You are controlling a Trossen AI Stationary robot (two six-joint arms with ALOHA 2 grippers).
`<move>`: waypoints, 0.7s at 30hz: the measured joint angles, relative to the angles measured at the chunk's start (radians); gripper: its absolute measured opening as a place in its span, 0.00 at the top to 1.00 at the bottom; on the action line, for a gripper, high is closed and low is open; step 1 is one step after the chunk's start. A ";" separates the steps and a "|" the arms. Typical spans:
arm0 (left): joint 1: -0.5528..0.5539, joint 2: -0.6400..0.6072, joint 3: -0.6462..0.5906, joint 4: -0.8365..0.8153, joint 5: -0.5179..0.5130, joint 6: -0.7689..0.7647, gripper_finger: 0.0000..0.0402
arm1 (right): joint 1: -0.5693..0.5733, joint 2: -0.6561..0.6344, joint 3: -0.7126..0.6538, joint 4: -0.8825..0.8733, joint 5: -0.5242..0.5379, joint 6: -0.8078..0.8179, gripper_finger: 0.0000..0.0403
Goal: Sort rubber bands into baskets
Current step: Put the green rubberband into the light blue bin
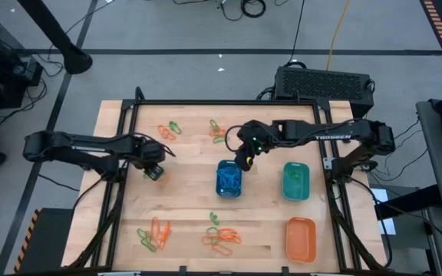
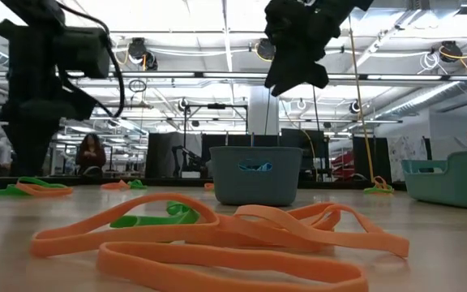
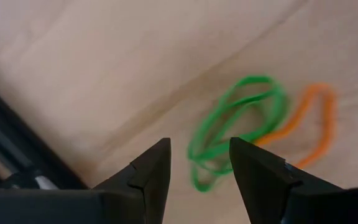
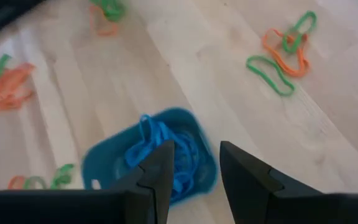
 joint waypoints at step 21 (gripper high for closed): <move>0.087 0.200 -0.001 0.108 0.020 0.163 0.57 | -0.002 -0.002 0.001 -0.008 -0.010 -0.019 0.70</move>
